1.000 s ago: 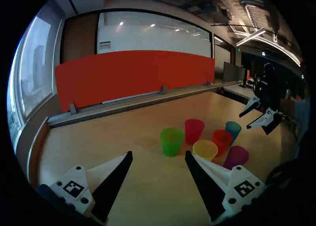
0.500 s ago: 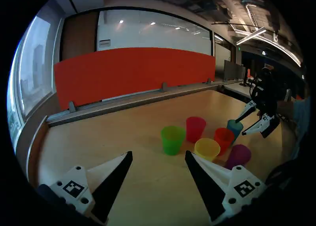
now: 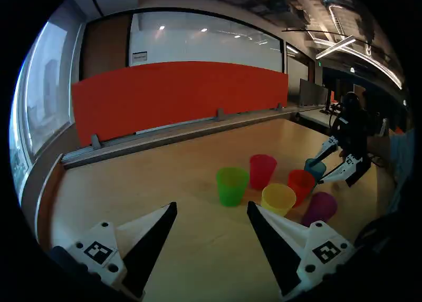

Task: Pour water

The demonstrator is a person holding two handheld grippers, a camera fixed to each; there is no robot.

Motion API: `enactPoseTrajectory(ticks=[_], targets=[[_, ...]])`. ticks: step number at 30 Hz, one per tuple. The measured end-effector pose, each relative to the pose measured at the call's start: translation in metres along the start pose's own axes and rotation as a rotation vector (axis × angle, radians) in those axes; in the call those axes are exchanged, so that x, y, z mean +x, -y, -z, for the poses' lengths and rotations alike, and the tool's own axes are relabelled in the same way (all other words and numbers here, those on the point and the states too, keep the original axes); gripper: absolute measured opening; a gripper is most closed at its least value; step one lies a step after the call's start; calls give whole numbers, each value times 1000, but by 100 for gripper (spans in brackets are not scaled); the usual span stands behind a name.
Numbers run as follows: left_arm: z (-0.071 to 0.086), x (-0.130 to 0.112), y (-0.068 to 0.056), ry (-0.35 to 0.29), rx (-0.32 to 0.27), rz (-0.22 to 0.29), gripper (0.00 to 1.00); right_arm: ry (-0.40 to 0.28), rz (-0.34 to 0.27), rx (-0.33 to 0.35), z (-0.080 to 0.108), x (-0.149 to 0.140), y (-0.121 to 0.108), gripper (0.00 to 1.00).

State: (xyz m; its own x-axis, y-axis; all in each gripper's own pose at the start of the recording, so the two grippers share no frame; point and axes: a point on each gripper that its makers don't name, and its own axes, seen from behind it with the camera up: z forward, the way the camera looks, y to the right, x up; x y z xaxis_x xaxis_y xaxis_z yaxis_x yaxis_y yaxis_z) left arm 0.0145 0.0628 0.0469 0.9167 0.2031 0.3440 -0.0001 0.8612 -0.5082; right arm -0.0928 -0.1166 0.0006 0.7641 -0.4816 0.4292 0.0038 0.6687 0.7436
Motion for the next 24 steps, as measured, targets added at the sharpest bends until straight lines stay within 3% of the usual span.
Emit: enactPoseTrajectory(ticks=[12,24], targets=[[-2,-2,-1,6,-1,-3,99,-7,2,-3,-8,4,-1,91],[-5,-6,0,15,-4,-1,99,-25,-6,-13,-2,6,-3,89]])
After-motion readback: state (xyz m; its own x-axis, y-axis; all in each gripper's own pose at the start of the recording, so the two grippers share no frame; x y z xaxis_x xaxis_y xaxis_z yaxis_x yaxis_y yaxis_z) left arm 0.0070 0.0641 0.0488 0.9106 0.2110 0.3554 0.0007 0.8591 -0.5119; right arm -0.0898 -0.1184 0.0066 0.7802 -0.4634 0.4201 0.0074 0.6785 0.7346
